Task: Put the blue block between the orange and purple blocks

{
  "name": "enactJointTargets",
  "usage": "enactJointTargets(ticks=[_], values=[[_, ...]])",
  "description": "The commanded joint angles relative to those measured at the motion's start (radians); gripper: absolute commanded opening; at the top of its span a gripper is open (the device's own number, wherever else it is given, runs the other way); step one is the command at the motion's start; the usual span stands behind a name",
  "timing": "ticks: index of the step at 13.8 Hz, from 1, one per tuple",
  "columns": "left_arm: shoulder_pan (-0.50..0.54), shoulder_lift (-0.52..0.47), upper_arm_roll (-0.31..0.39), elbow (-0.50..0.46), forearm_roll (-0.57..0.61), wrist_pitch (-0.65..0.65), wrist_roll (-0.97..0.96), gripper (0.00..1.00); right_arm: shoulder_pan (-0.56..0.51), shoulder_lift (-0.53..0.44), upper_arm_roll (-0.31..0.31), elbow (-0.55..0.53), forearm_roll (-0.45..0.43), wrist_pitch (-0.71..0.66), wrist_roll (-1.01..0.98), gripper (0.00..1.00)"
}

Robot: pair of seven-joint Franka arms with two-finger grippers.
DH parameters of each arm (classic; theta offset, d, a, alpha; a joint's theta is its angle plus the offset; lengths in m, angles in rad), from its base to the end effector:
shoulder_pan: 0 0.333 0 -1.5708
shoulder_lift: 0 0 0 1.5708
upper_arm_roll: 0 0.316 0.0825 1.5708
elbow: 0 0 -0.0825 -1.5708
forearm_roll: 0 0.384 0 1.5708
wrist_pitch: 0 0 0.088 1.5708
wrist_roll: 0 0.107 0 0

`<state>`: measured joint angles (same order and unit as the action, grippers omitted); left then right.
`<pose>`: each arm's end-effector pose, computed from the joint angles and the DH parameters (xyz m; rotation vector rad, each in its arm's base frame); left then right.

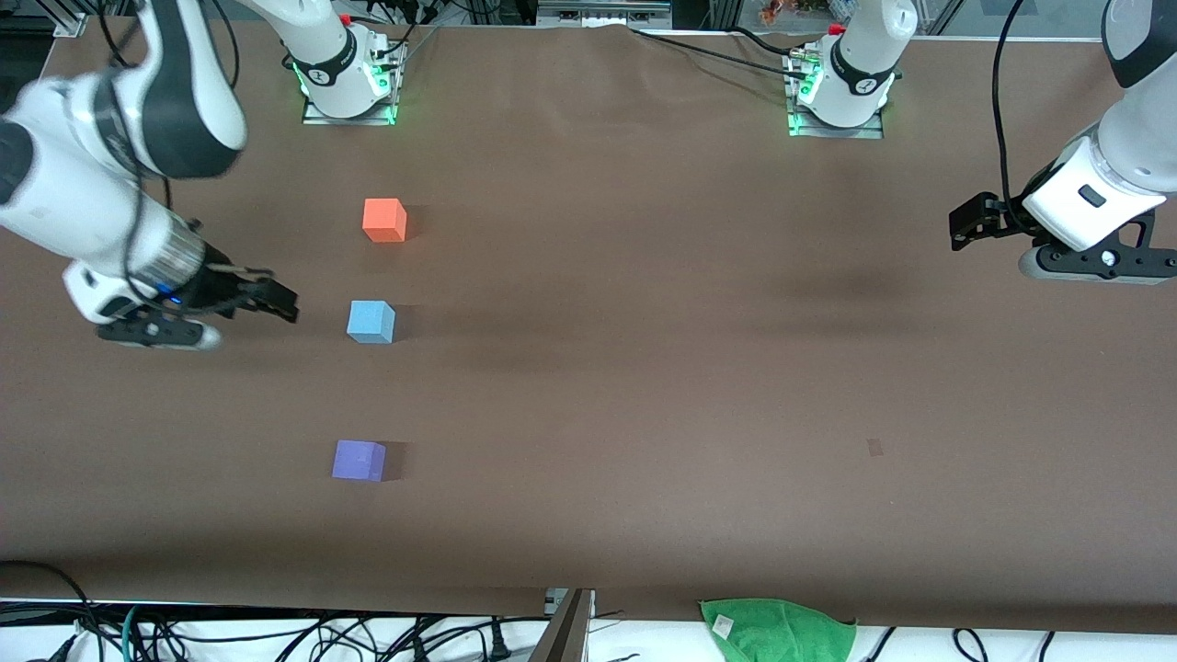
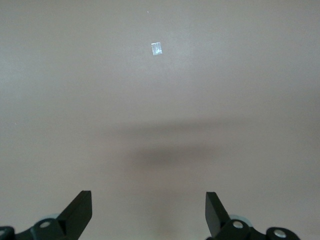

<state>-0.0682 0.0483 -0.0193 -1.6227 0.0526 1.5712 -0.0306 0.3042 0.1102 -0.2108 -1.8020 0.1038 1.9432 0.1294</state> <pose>0.5633 -0.0435 0.5732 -3.0792 0.0917 0.1489 0.5936 0.0669 0.4845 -3.0618 0.1080 -0.0387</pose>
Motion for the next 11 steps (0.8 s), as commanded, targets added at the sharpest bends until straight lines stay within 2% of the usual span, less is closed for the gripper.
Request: enactJointTargets(ticks=[1,3,6,11], values=[[0.004,0.005,-0.001,0.024,-0.02,-0.022,-0.006,1.0,0.003,-0.031,-0.007,0.117,-0.006,-0.175,-0.031,1.0],[0.004,0.005,-0.001,0.024,-0.02,-0.022,-0.005,1.0,-0.003,-0.021,-0.005,0.176,-0.01,-0.265,-0.046,1.0],[0.004,0.005,-0.001,0.024,-0.02,-0.022,-0.005,1.0,-0.053,-0.052,0.011,0.184,-0.012,-0.331,-0.099,1.0],[0.004,0.004,-0.001,0.024,-0.02,-0.022,-0.005,1.0,-0.051,-0.084,0.013,0.185,-0.012,-0.352,-0.105,1.0]])
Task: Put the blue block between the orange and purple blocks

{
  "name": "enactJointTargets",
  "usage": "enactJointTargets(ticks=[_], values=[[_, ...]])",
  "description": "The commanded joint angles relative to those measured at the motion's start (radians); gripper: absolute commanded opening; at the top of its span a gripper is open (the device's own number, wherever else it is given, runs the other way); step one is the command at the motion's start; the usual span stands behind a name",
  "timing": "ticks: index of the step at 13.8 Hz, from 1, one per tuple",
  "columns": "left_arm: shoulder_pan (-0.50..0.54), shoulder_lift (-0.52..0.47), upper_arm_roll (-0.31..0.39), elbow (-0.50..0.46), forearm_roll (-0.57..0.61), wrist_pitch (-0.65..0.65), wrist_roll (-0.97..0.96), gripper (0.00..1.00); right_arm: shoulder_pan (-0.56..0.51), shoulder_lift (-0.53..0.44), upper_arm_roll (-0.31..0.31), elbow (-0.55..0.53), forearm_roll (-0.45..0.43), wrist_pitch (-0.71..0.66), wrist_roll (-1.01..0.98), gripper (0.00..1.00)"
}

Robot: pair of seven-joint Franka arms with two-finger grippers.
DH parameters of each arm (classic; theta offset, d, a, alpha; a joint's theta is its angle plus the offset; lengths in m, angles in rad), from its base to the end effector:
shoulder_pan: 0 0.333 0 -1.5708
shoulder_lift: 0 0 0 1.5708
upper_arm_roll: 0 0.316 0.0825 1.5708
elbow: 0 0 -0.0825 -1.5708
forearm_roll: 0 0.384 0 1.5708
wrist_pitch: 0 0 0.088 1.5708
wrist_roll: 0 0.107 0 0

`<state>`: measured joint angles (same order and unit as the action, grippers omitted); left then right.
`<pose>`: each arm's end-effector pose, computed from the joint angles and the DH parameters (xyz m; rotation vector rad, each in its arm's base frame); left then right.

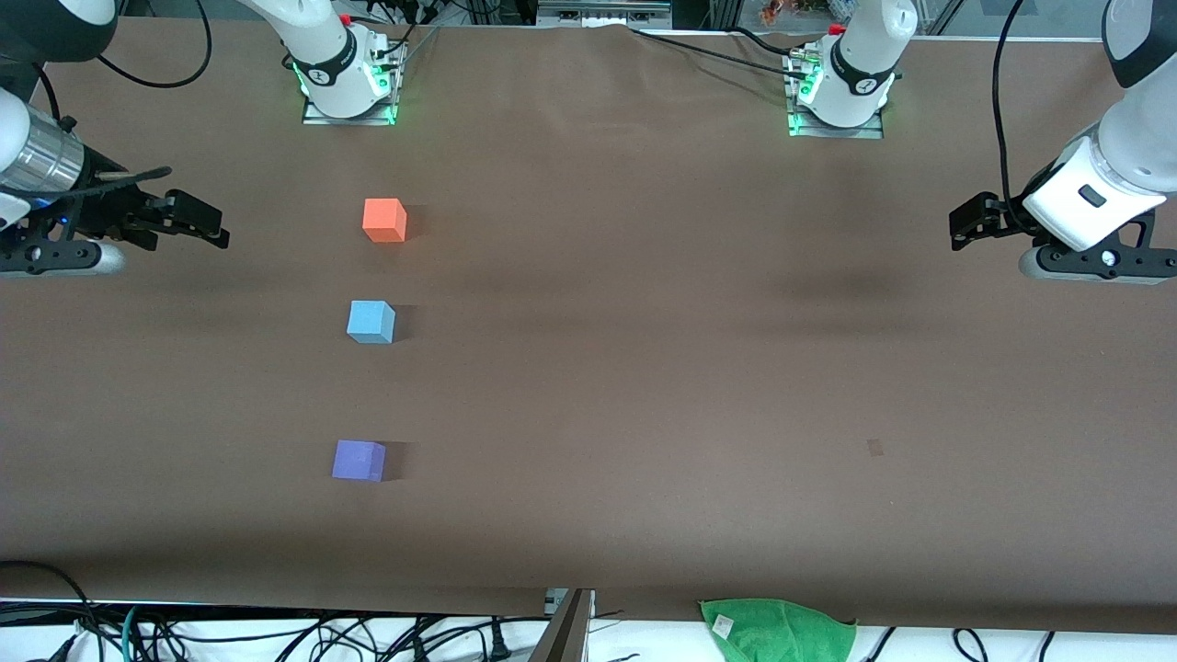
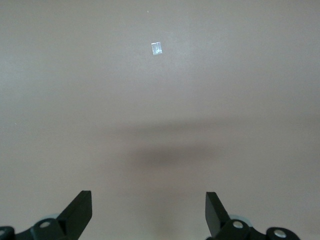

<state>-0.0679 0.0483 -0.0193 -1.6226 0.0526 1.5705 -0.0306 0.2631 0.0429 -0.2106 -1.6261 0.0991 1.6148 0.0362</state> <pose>0.5632 -0.0433 0.5732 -3.0792 0.0913 0.1498 0.5667 0.0423 0.5790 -3.0529 -0.0141 0.0873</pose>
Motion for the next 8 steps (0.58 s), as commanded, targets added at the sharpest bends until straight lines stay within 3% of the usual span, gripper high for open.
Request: enactJointTargets(ticks=[1,8], values=[[0.004,0.004,-0.001,0.024,-0.02,-0.021,-0.005,1.0,-0.012,-0.014,0.013,0.011,-0.007,-0.023,-0.013,1.0],[0.004,0.005,-0.001,0.024,-0.02,-0.021,-0.005,1.0,-0.012,-0.029,0.007,0.026,-0.007,-0.044,-0.038,1.0]])
